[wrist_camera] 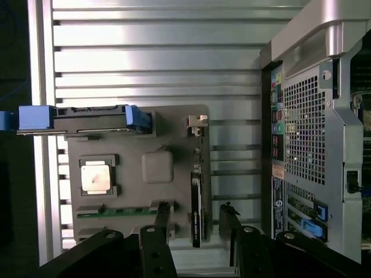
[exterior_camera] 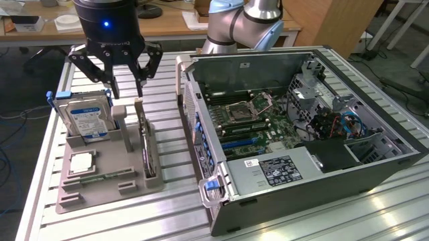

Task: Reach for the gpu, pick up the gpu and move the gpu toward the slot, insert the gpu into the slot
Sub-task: 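Pick up the gpu and move the gpu toward the slot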

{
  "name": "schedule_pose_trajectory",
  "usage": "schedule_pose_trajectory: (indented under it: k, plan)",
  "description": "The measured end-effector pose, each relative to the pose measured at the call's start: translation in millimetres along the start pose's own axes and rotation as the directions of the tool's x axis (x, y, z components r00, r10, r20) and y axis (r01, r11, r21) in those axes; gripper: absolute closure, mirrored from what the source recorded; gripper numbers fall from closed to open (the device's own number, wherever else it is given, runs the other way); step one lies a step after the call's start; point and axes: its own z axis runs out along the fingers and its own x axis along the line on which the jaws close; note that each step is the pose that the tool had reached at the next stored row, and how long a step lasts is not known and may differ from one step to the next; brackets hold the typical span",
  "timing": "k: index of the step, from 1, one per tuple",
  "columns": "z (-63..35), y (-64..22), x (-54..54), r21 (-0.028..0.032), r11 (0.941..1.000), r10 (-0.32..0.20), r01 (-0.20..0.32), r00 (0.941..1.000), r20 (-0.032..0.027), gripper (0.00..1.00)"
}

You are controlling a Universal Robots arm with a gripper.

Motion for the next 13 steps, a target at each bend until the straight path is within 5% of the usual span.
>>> schedule_pose_trajectory:
  k: [13]
  plan:
    - [10.9,-0.9,0.2,-0.0002,1.0,0.0,0.0,1.0,0.0001,0.53]
